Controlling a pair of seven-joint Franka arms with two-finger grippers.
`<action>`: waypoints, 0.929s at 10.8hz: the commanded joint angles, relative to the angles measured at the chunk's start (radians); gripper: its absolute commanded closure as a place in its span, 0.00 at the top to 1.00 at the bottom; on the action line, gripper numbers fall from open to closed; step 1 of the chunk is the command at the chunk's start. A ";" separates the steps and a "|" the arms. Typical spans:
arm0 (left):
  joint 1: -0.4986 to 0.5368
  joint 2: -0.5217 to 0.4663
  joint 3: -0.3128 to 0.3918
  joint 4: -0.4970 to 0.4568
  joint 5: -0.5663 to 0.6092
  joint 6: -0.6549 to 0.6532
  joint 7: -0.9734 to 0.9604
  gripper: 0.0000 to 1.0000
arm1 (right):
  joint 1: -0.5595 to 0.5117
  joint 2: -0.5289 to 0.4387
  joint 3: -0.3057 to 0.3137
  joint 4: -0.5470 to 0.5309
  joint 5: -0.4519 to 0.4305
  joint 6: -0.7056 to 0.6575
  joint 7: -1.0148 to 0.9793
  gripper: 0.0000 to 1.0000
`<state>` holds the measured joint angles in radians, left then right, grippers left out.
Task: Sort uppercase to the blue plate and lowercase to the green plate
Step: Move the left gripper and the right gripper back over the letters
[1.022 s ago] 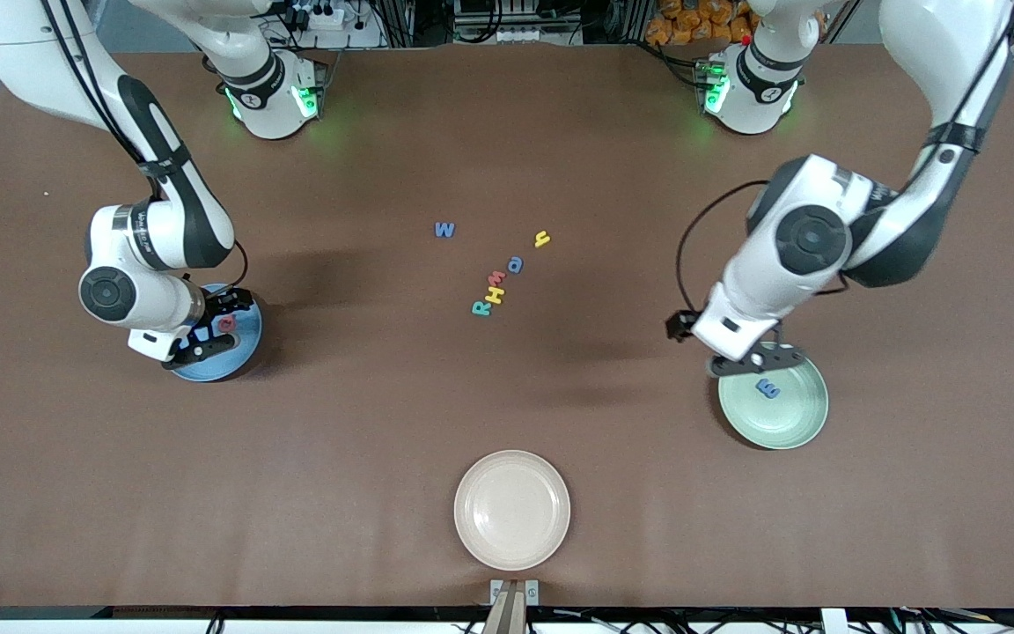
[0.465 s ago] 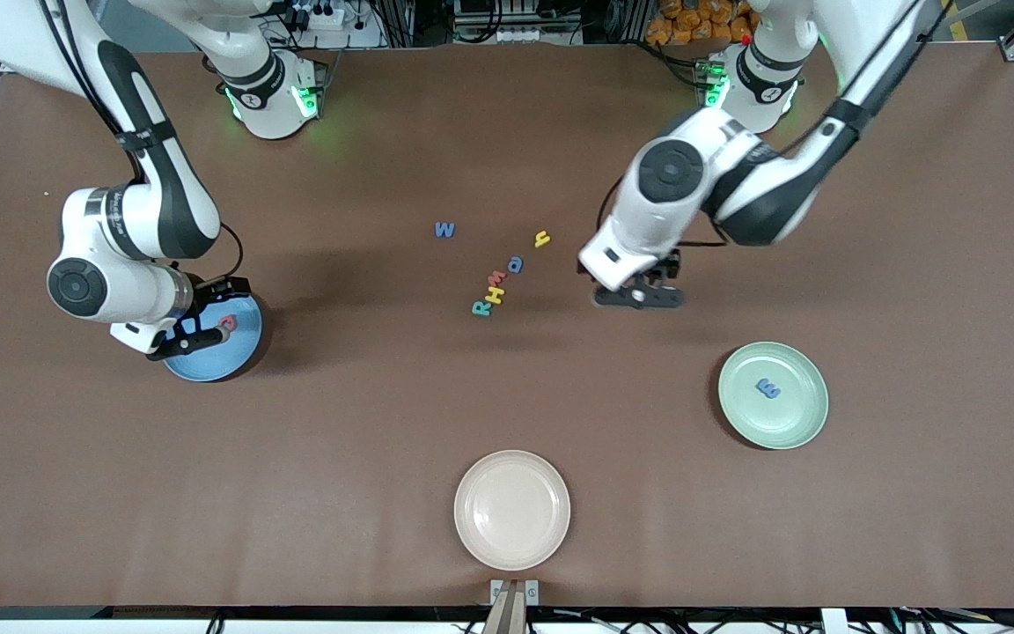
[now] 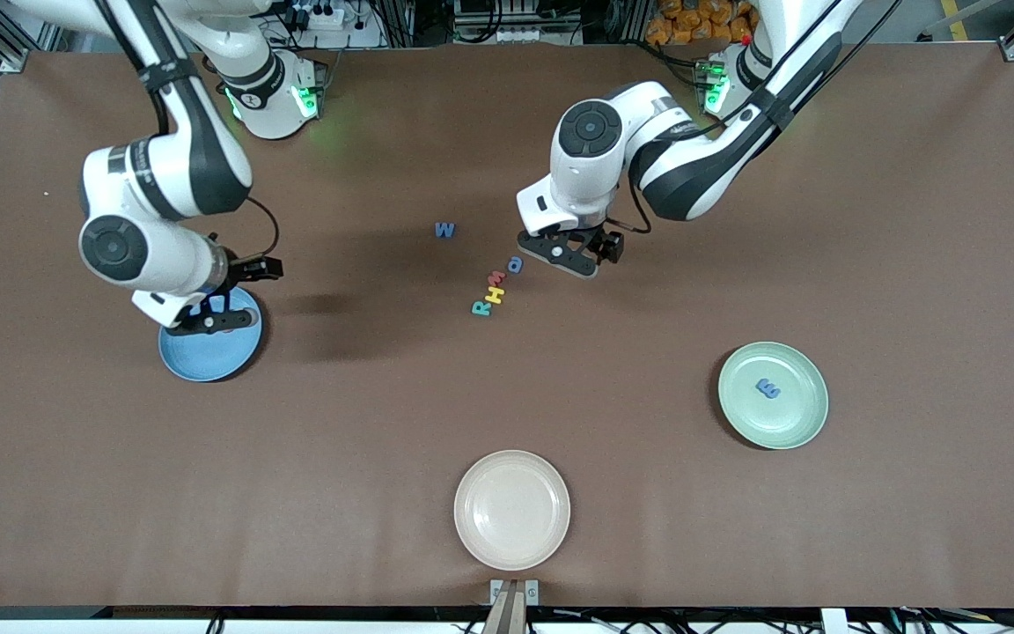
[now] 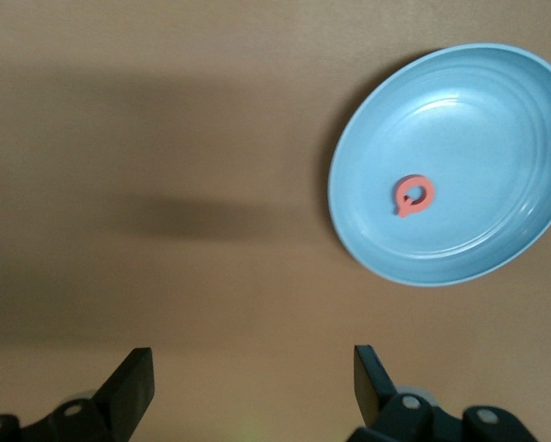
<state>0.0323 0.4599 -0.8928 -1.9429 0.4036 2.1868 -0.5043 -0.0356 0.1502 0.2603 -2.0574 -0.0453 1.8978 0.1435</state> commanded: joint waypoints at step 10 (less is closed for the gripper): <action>-0.260 0.108 0.136 -0.131 0.112 0.215 -0.152 1.00 | 0.000 -0.173 0.284 -0.252 0.054 0.208 0.562 0.95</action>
<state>-0.1441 0.5549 -0.8244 -2.0797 0.4842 2.3910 -0.6031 -0.0265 0.0509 0.5290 -2.2180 -0.0364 2.0423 0.6817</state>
